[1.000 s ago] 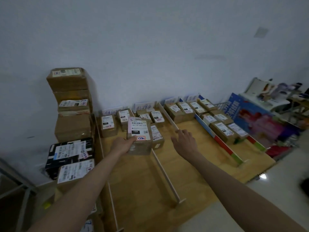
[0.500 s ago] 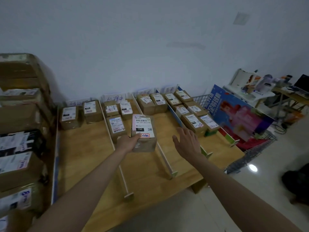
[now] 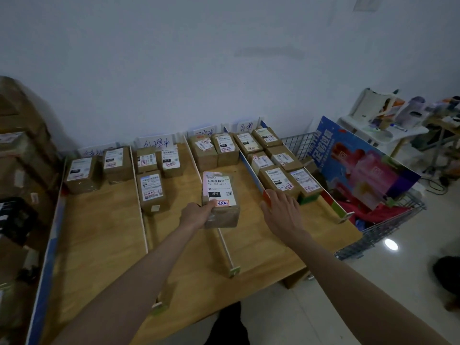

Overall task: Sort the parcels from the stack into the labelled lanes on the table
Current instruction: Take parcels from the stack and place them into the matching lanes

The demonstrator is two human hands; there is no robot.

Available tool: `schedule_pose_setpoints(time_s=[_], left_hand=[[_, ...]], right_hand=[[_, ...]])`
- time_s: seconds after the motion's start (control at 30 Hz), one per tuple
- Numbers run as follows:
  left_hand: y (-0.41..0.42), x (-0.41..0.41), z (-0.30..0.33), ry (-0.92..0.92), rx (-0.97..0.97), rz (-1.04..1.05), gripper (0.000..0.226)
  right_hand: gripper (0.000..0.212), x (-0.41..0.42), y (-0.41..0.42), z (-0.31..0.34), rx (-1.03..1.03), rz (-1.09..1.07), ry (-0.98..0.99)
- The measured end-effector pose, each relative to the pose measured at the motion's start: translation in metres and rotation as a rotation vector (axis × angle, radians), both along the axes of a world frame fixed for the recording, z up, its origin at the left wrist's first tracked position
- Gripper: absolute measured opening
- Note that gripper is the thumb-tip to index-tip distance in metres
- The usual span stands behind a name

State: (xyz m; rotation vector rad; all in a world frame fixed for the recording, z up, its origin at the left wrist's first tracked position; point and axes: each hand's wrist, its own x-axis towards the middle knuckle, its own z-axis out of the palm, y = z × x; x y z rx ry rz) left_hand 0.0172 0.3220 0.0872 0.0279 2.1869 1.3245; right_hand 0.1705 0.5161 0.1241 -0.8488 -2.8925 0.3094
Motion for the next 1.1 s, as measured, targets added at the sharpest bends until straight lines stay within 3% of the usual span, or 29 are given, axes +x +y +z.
schedule_pose_setpoints(time_s=[0.2,0.33,0.77,0.97,1.1], left_hand=[[0.058,-0.029,-0.03,-0.016,-0.03,0.041,0.069],[0.105,-0.054,-0.052,-0.013,-0.072,0.059,0.051],[0.229,-0.139,-0.107,-0.037,-0.123,0.128,0.035],[0.254,-0.152,-0.137,-0.055,-0.147,0.157,0.047],[0.264,-0.151,-0.143,-0.066,-0.146,0.168,0.041]], right_hand=[[0.043,-0.039,0.058,-0.02,-0.017,0.02,-0.006],[0.046,-0.071,0.107,-0.039,-0.04,0.042,-0.071],[0.046,-0.169,0.243,-0.076,-0.075,0.128,-0.117],[0.043,-0.178,0.263,-0.093,-0.144,0.125,-0.085],[0.04,-0.175,0.271,-0.097,-0.15,0.145,-0.075]])
